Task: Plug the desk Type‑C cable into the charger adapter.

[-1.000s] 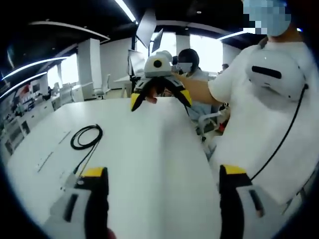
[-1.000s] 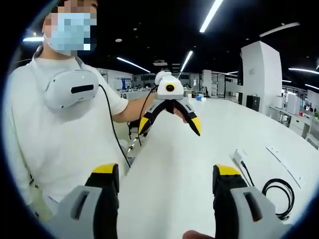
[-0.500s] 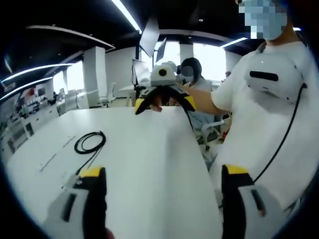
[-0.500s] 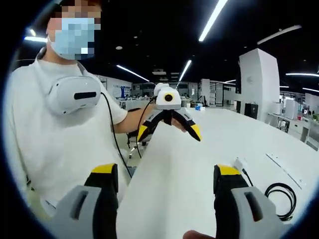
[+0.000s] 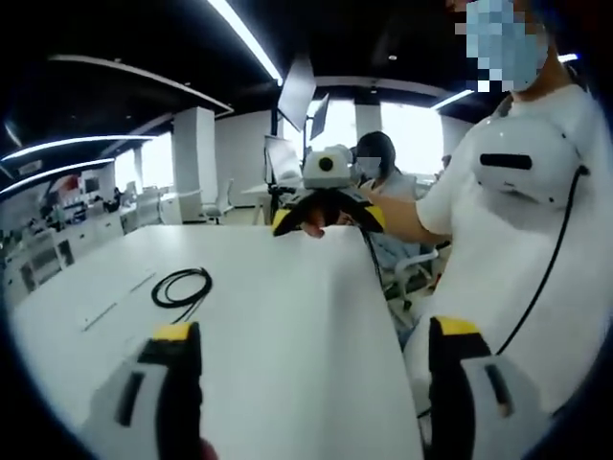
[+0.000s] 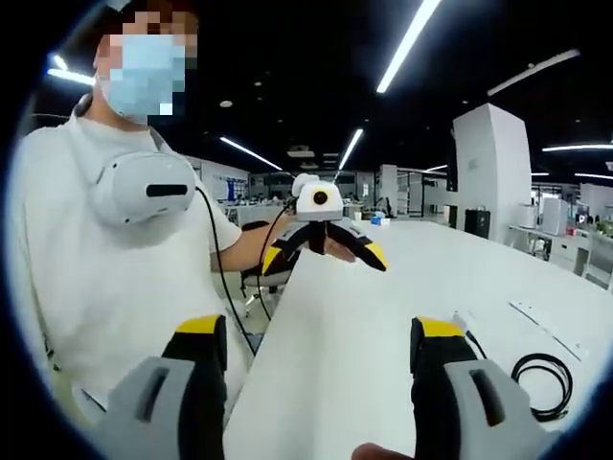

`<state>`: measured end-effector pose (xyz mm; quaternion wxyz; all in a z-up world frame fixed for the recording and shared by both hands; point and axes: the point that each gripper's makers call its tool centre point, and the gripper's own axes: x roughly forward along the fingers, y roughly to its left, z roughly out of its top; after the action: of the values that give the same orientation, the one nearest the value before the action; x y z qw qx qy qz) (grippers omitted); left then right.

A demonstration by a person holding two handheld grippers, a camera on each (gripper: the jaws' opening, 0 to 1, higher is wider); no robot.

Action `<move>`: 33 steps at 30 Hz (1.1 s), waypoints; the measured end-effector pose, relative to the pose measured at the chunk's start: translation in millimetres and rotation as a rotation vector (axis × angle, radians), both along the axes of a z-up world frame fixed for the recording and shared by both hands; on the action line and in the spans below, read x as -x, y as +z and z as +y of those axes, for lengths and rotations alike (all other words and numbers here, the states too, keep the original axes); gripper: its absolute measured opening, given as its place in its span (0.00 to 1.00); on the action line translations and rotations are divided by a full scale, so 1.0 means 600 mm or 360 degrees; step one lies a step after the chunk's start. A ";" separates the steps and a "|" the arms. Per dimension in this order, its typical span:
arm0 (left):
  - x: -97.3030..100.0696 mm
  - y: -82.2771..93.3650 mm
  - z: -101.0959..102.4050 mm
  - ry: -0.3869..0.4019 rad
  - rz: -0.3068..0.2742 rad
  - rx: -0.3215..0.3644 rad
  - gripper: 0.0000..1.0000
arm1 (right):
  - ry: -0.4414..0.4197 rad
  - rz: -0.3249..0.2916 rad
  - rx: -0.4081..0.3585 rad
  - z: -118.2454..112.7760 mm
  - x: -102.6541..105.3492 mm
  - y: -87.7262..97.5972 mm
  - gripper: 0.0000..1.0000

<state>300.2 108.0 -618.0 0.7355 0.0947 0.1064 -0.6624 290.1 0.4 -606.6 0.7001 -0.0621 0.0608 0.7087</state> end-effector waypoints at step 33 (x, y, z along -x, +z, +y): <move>0.053 0.002 0.006 -0.0016 -0.0010 0.0047 1.00 | 0.0037 -0.0057 -0.0024 0.021 0.062 0.006 0.85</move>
<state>268.2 111.7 -616.6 0.7338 0.0863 0.0938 -0.6673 252.9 12.8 -603.2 0.6933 -0.0702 0.0423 0.7160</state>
